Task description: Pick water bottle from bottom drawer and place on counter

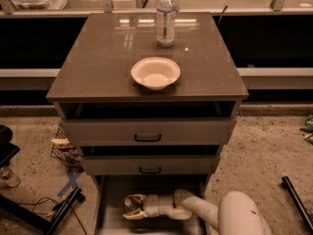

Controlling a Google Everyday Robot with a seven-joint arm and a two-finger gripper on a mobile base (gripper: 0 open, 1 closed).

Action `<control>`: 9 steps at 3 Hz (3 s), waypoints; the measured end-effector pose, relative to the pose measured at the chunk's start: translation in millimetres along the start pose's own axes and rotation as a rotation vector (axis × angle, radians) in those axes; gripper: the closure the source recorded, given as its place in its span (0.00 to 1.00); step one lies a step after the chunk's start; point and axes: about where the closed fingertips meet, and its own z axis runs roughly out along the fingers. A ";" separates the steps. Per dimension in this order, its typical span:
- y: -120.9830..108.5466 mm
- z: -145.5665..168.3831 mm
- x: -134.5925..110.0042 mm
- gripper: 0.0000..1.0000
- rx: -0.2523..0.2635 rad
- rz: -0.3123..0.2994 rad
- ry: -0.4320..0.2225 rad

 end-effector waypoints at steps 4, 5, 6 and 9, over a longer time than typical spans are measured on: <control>8.4 7.2 -14.3 1.00 -0.019 -0.005 -0.033; 3.5 -1.8 -51.4 1.00 0.021 -0.009 -0.047; -14.1 -37.4 -130.3 1.00 0.155 -0.041 0.003; 36.8 -74.0 -355.6 1.00 0.188 0.135 0.115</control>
Offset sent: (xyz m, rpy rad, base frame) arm -0.0010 0.0016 -0.0001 0.0008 0.0012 0.0025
